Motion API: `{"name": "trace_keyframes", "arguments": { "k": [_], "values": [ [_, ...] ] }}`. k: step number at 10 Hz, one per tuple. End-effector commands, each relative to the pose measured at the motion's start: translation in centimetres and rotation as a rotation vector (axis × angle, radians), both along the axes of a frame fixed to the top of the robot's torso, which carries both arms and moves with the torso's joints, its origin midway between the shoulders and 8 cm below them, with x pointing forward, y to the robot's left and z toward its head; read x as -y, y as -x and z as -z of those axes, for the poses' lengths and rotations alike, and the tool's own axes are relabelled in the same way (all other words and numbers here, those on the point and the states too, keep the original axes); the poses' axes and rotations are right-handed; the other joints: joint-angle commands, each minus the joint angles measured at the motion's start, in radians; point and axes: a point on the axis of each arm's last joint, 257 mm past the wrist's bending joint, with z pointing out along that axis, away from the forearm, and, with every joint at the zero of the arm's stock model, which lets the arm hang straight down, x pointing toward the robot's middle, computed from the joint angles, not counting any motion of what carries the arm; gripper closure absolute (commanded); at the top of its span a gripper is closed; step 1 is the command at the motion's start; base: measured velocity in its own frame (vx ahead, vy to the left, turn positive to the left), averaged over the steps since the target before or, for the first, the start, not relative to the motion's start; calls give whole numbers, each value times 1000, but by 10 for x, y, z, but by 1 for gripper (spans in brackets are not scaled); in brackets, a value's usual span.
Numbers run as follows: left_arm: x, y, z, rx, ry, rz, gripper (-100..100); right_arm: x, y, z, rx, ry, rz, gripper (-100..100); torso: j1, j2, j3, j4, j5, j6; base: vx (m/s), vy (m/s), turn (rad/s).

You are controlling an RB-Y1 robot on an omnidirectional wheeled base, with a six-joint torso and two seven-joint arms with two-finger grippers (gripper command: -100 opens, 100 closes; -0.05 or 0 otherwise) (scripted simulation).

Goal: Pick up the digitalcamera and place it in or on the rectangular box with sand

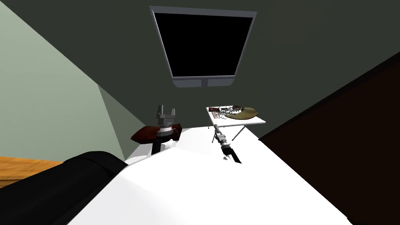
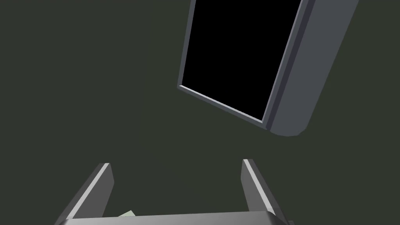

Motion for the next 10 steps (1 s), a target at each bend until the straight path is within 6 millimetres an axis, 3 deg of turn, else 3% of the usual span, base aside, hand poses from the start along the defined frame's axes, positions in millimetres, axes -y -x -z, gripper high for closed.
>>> {"name": "trace_keyframes", "arguments": {
  "k": [1,4,7,8,10],
  "values": [
    [0,0,0,0,0,0,0,24,-7,-3,6,35,15,100,0,0,0,0,0,0,-85,249,196],
    [0,0,0,0,0,0,0,78,-21,-12,12,88,51,100,0,-10,-5,-2,0,-1,12,253,186],
    [0,0,0,0,0,0,0,137,-34,-27,18,130,97,100,-2,-17,-9,-2,0,-2,117,208,222],
    [0,0,0,0,0,0,0,138,-34,-27,18,132,97,100,-4,-20,-11,-3,0,-2,120,120,83],
    [0,0,0,0,0,0,0,176,-41,-40,21,144,133,100,-12,-16,-9,-2,-2,0,121,83,190]
  ]
}}
